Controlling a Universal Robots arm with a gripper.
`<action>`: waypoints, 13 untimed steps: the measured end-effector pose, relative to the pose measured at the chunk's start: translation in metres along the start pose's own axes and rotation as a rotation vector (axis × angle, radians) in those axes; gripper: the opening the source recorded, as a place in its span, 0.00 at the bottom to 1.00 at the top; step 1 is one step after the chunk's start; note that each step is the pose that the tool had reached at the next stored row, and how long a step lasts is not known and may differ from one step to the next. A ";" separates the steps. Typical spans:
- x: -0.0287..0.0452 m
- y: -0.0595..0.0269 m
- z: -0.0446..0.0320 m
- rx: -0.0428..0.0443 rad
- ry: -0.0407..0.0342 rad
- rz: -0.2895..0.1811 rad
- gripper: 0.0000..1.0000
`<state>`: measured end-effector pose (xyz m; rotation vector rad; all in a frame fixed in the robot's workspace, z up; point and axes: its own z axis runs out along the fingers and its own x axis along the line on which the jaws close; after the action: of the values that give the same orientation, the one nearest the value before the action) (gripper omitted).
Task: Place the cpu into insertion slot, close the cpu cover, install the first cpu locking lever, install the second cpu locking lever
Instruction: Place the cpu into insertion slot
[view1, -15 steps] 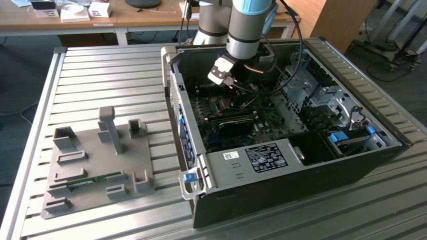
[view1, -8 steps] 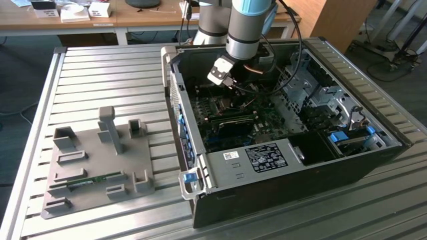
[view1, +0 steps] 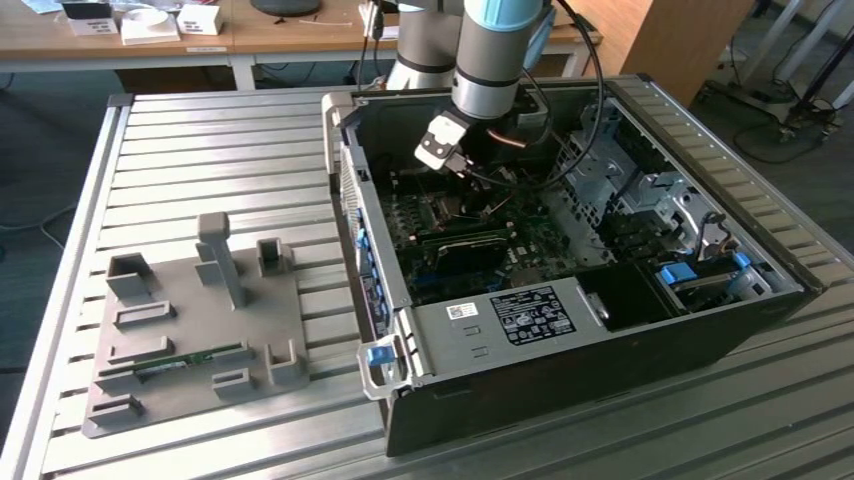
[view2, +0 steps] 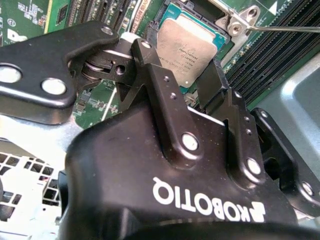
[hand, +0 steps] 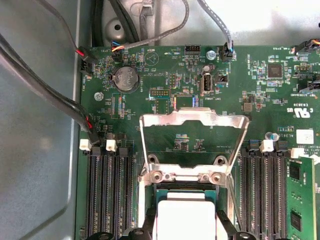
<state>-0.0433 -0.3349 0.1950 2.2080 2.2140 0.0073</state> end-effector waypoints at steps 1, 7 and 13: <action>0.0000 0.0000 0.0000 0.0000 0.0000 0.001 0.54; 0.0000 0.0001 0.0006 0.0000 -0.0001 0.007 0.54; 0.0000 0.0002 0.0006 0.0000 0.0000 0.008 0.54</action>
<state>-0.0430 -0.3349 0.1944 2.2163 2.2057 0.0073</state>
